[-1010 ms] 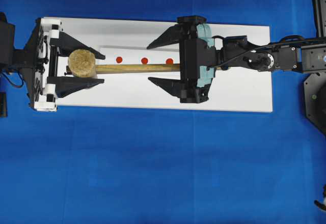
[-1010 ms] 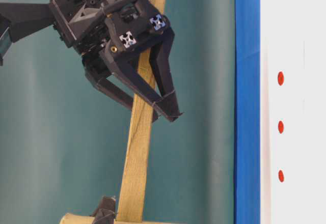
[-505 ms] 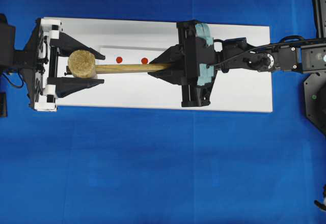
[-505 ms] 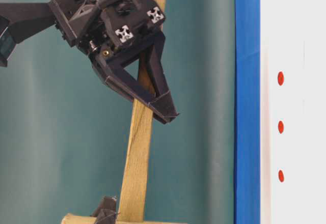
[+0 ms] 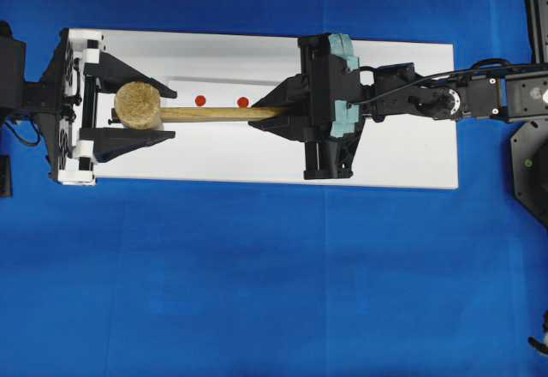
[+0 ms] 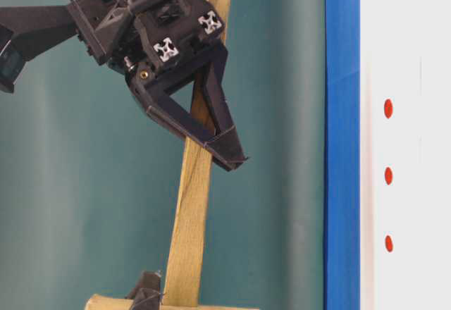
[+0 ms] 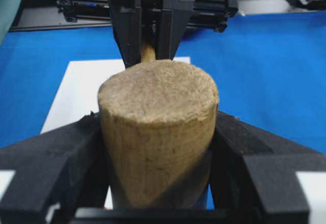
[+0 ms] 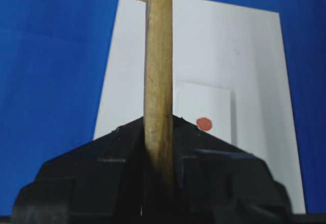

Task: Hit the mark with a hammer.
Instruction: 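Hold the mallet level over the red dots with both grippers, then open the left gripper, release the head, and pull the left arm back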

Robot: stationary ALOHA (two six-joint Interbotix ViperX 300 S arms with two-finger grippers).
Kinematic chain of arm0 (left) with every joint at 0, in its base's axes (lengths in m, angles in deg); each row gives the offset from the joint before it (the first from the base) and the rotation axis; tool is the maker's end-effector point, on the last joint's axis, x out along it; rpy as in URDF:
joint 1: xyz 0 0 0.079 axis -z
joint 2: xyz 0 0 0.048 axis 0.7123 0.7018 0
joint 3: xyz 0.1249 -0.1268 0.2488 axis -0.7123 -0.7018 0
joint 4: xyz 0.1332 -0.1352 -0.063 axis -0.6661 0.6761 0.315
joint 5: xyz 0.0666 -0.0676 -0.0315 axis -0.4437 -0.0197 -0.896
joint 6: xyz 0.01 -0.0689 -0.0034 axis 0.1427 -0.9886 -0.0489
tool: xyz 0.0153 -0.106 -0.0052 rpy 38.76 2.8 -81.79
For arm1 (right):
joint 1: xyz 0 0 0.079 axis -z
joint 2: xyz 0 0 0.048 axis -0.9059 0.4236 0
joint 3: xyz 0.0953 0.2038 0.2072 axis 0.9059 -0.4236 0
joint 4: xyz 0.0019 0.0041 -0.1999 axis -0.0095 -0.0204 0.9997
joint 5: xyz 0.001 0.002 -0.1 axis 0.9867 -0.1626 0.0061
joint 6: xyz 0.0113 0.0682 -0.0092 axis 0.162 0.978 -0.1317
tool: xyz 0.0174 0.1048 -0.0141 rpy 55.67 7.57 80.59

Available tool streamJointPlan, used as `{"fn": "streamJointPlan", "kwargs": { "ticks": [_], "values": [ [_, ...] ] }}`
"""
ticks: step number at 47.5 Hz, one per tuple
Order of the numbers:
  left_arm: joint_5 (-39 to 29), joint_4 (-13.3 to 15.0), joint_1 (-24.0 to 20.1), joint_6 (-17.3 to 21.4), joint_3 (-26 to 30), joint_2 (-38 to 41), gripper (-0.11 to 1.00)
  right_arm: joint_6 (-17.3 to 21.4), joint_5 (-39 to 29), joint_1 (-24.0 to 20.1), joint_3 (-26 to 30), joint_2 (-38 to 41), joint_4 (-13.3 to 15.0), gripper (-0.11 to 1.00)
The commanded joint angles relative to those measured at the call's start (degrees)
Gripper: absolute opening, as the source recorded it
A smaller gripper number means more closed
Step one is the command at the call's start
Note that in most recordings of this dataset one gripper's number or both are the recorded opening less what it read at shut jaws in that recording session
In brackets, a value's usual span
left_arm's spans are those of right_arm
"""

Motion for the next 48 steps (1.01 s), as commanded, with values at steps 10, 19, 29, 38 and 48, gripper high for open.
{"fn": "streamJointPlan", "kwargs": {
  "ticks": [10,19,29,38,48],
  "values": [
    [-4.2,0.2,-0.4,-0.5,0.4,-1.7,0.89,0.0,0.1,0.2,0.7,-2.5,-1.5,0.01],
    [-7.6,0.3,-0.4,-0.7,-2.5,-6.8,0.86,0.2,-0.4,0.2,-2.2,-5.2,-2.5,0.01],
    [-14.8,0.3,-0.4,-0.7,-6.9,-18.6,0.86,1.0,-2.7,0.2,-5.3,-8.1,-2.9,0.01],
    [-25.2,0.3,-0.4,-0.6,-9.6,-30.3,0.86,2.0,-3.6,0.1,-6.6,-9.2,-2.9,0.01],
    [-30.8,0.3,-0.4,-0.7,-10.8,-36.2,0.85,2.5,-4.1,0.1,-6.5,-8.6,-2.9,0.01]
  ]
}}
